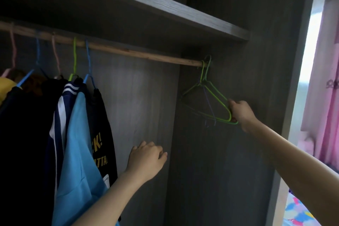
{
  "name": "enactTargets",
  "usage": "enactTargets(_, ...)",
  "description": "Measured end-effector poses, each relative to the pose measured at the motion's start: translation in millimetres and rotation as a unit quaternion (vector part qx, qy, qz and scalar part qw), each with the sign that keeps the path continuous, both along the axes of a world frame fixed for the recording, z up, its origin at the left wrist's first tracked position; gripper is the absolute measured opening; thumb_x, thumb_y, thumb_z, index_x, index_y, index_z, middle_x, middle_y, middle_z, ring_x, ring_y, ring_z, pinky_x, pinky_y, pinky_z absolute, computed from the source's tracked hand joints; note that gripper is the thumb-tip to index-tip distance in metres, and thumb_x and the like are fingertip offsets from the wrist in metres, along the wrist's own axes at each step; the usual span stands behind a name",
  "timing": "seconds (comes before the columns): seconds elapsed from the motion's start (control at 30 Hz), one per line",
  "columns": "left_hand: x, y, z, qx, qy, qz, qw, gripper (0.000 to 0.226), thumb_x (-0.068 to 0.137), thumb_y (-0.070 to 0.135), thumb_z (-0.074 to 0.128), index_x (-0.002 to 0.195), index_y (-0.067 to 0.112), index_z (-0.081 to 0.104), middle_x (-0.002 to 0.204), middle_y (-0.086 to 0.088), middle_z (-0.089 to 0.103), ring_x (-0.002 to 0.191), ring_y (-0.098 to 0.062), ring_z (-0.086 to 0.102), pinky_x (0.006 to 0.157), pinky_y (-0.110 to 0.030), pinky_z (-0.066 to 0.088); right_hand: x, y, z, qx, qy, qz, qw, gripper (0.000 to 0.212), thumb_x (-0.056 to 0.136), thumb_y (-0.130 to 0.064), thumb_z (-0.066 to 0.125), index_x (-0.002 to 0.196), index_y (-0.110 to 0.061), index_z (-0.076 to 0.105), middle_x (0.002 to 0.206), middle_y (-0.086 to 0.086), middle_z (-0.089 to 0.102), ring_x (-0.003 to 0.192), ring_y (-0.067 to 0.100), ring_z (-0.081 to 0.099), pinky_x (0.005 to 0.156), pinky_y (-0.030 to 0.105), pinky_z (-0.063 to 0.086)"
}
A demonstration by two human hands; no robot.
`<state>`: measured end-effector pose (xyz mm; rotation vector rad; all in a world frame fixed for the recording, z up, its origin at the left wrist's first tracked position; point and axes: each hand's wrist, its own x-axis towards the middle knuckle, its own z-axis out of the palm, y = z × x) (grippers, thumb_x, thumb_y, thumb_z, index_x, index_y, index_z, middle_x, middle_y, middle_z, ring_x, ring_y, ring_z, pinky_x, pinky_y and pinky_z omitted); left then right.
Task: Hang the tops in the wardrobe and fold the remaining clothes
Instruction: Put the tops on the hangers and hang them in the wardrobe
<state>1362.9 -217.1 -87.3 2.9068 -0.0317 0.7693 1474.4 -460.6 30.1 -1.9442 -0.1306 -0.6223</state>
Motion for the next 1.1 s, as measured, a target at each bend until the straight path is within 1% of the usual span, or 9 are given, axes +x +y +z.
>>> enactTargets(0.1, 1, 0, -1, -0.003, 0.002, 0.0, 1.0, 0.038, 0.099, 0.042, 0.031, 0.097, 0.018, 0.061, 0.107, 0.001, 0.058, 0.105, -0.019, 0.049, 0.083, -0.032, 0.036, -4, -1, 3, -0.03, -0.025, -0.018, 0.999, 0.041, 0.098, -0.025, 0.047, 0.06, -0.01, 0.041, 0.054, 0.004, 0.035, 0.05, 0.017, 0.031, 0.05, 0.031, 0.024)
enactTargets(0.2, 2, 1, -2, 0.0, 0.005, 0.003, 1.0, 0.038, 0.099, 0.042, 0.031, 0.099, 0.019, 0.061, 0.107, 0.001, 0.058, 0.105, -0.019, 0.049, 0.083, -0.032, 0.035, -7, -2, 4, -0.064, -0.053, -0.04, 0.996, 0.045, 0.096, -0.021, 0.051, 0.055, -0.013, 0.033, 0.053, 0.003, 0.029, 0.051, 0.016, 0.025, 0.049, 0.033, 0.018)
enactTargets(0.37, 5, 1, -4, -0.016, 0.01, -0.008, 1.0, 0.038, 0.099, 0.043, 0.032, 0.101, 0.02, 0.062, 0.108, 0.001, 0.057, 0.105, -0.019, 0.048, 0.083, -0.032, 0.035, -22, -11, -10, -0.096, -0.058, -0.075, 0.991, 0.049, 0.095, -0.02, 0.051, 0.051, -0.012, 0.033, 0.049, 0.004, 0.03, 0.05, 0.016, 0.027, 0.048, 0.033, 0.019)
enactTargets(0.5, 13, -11, -6, -0.044, 0.009, -0.035, 0.998, 0.038, 0.099, 0.042, 0.032, 0.1, 0.019, 0.062, 0.11, 0.001, 0.058, 0.106, -0.019, 0.048, 0.085, -0.031, 0.037, -44, -22, -30, -0.123, -0.052, -0.113, 0.985, 0.047, 0.096, -0.025, 0.05, 0.053, -0.012, 0.038, 0.05, 0.006, 0.039, 0.054, 0.022, 0.037, 0.049, 0.028, 0.025)
enactTargets(0.63, 21, -38, -13, -0.075, 0.008, -0.073, 0.994, 0.035, 0.098, 0.04, 0.034, 0.107, 0.022, 0.061, 0.117, 0.002, 0.058, 0.11, -0.018, 0.048, 0.089, -0.031, 0.037, -69, -33, -44, -0.116, -0.036, -0.115, 0.986, 0.048, 0.097, -0.024, 0.048, 0.053, -0.011, 0.034, 0.049, 0.003, 0.036, 0.05, 0.021, 0.033, 0.049, 0.03, 0.024)
enactTargets(0.73, 19, -56, -21, -0.084, 0.019, -0.105, 0.991, 0.036, 0.099, 0.04, 0.033, 0.124, 0.025, 0.054, 0.127, 0.004, 0.054, 0.117, -0.016, 0.046, 0.096, -0.032, 0.036, -84, -47, -57, -0.105, -0.029, -0.117, 0.987, 0.049, 0.096, -0.024, 0.05, 0.053, -0.01, 0.032, 0.05, 0.003, 0.032, 0.051, 0.019, 0.029, 0.052, 0.033, 0.022)
enactTargets(0.87, 9, -73, -30, -0.096, 0.022, -0.095, 0.991, 0.043, 0.098, 0.04, 0.036, 0.138, 0.025, 0.041, 0.135, 0.002, 0.049, 0.124, -0.02, 0.042, 0.101, -0.037, 0.037, -102, -58, -68, -0.088, -0.003, -0.101, 0.991, 0.049, 0.095, -0.026, 0.052, 0.053, -0.009, 0.036, 0.049, 0.003, 0.031, 0.051, 0.019, 0.03, 0.053, 0.031, 0.024)
enactTargets(1.0, -2, -92, -43, -0.123, 0.028, -0.082, 0.989, 0.056, 0.096, 0.038, 0.043, 0.147, 0.022, 0.025, 0.14, -0.003, 0.043, 0.129, -0.024, 0.037, 0.101, -0.041, 0.039, -125, -77, -79, -0.071, 0.023, -0.077, 0.994, 0.051, 0.095, -0.03, 0.051, 0.051, -0.01, 0.037, 0.046, 0.002, 0.033, 0.049, 0.021, 0.032, 0.057, 0.029, 0.028)
enactTargets(1.1, -14, -116, -56, -0.182, 0.039, -0.062, 0.98, 0.063, 0.095, 0.035, 0.048, 0.148, 0.019, 0.02, 0.143, -0.008, 0.038, 0.132, -0.03, 0.033, 0.103, -0.043, 0.035, -152, -97, -88, -0.089, 0.032, -0.053, 0.994, 0.048, 0.096, -0.03, 0.05, 0.053, -0.008, 0.042, 0.044, 0.001, 0.033, 0.046, 0.018, 0.031, 0.052, 0.026, 0.026)
